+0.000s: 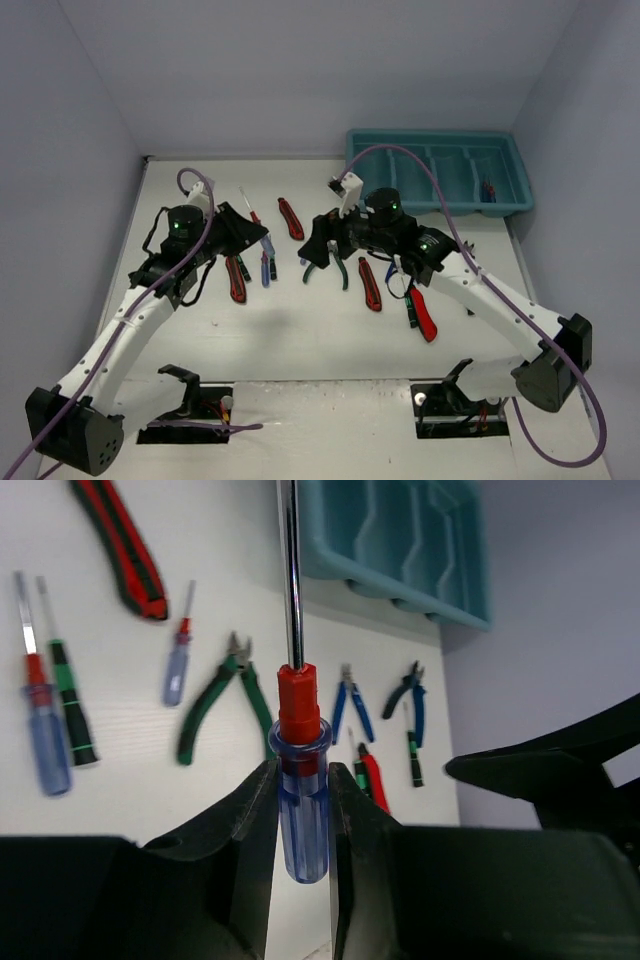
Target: Sort the tools into containers
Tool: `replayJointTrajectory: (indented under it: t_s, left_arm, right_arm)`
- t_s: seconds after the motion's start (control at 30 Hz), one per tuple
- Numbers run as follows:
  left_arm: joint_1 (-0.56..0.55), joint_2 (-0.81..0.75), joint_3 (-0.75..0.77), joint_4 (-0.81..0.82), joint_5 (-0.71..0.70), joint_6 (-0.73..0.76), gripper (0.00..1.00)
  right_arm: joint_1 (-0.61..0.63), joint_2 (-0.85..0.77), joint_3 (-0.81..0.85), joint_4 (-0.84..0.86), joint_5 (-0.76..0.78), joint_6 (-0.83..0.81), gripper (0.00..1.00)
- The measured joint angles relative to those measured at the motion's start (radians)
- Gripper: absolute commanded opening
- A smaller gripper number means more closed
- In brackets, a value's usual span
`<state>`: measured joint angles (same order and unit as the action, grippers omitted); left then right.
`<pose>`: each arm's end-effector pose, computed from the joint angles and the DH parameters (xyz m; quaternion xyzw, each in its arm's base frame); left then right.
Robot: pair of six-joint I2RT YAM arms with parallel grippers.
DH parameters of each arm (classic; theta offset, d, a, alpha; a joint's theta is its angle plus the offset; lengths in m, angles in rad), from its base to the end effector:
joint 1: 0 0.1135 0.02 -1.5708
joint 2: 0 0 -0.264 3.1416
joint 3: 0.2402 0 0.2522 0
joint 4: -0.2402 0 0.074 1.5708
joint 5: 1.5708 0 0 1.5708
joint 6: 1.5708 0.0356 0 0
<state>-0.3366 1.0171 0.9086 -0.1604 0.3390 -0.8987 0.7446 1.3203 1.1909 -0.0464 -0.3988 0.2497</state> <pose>0.2178 -0.0888 0.3426 -0.1193 0.7817 -0.4553 0.4092 0.2189 0.2205 0.3785 -0.3074 0.6972 0.4337 0.4810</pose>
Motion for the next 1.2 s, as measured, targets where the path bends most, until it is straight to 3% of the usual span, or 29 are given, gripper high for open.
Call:
replayJointTrajectory:
  t_s: [0.33,0.47,0.9,0.97,1.03,1.07,1.1,1.17,1.2]
  left_arm:
    - [-0.124,0.053,0.025,0.152,-0.025,-0.083,0.0]
    - [-0.153,0.053,0.032,0.179,-0.04,-0.093,0.0]
    - [-0.205,0.076,0.036,0.191,-0.079,-0.107,0.0]
    - [-0.209,0.083,0.04,0.195,-0.086,-0.108,0.0]
    - [-0.213,0.087,0.041,0.196,-0.093,-0.109,0.14]
    - [-0.214,0.089,0.041,0.197,-0.096,-0.109,0.32]
    - [-0.216,0.091,0.041,0.196,-0.098,-0.109,0.57]
    - [-0.219,0.093,0.042,0.194,-0.1,-0.111,0.74]
    - [-0.22,0.093,0.045,0.185,-0.105,-0.109,0.77]
  right_arm:
    - [0.049,0.08,0.078,0.002,0.018,0.0,0.74]
    - [0.052,0.084,0.078,0.002,0.032,-0.004,0.62]
    - [0.054,0.085,0.079,0.01,0.103,-0.022,0.03]
    - [0.055,0.084,0.079,0.01,0.114,-0.025,0.0]
    - [0.055,0.084,0.077,0.011,0.122,-0.029,0.0]
    - [0.055,0.084,0.074,0.013,0.126,-0.032,0.0]
    - [0.054,0.081,0.069,0.015,0.131,-0.036,0.0]
    - [0.049,0.075,0.053,0.019,0.144,-0.043,0.0]
    - [0.043,0.072,0.044,0.02,0.149,-0.046,0.0]
